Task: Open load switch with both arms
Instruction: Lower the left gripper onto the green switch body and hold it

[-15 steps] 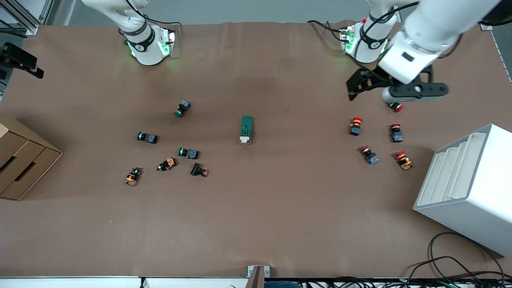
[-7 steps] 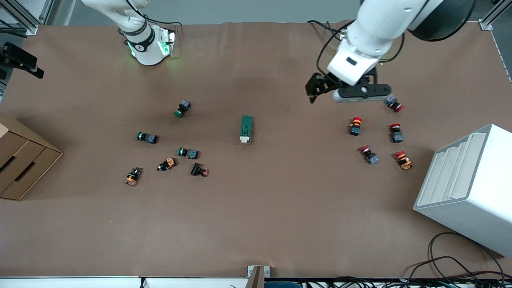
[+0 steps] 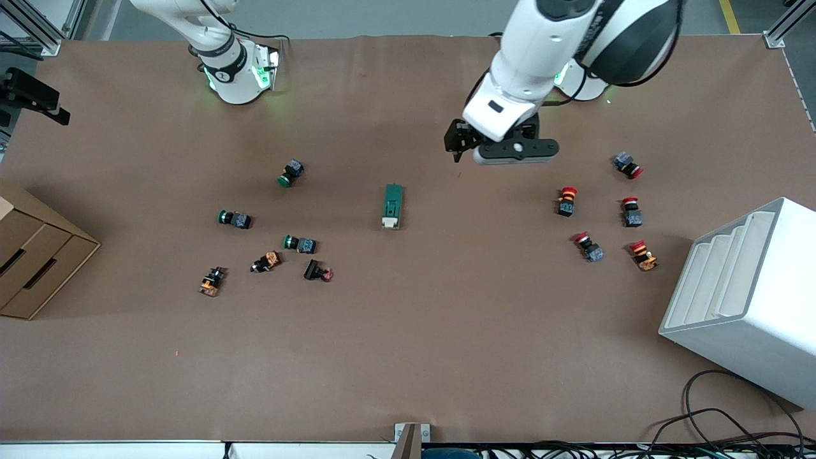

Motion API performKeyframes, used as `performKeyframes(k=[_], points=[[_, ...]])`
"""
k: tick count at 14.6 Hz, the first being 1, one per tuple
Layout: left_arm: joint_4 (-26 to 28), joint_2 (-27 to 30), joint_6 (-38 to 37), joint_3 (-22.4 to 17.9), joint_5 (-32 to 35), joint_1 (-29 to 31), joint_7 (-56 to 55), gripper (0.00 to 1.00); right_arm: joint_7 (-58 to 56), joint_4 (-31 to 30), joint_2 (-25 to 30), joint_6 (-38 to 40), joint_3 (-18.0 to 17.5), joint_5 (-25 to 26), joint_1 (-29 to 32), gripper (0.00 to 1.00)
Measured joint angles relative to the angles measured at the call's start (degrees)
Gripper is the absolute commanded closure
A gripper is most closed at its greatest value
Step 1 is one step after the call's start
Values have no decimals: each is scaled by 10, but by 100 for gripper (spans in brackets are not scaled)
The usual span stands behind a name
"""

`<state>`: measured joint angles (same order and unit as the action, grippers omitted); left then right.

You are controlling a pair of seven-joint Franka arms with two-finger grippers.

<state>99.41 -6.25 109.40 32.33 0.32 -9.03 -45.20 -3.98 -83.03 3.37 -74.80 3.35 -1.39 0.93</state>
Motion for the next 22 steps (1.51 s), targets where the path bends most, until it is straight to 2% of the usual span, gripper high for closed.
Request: performKeyframes(k=[6, 10, 14, 18, 22], points=[[60, -9, 74, 1, 19, -77, -127, 0, 0, 0, 0, 0, 0, 0, 0, 0], [105, -18, 90, 3, 90, -142, -226, 0, 0, 0, 0, 0, 0, 0, 0, 0], [136, -59, 105, 3, 209, -219, -367, 0, 0, 0, 0, 0, 1, 0, 0, 0], [136, -137, 134, 3, 337, -275, -541, 0, 0, 0, 0, 0, 1, 0, 0, 0], [131, -234, 141, 3, 523, -320, -734, 0, 0, 0, 0, 1, 1, 0, 0, 0]])
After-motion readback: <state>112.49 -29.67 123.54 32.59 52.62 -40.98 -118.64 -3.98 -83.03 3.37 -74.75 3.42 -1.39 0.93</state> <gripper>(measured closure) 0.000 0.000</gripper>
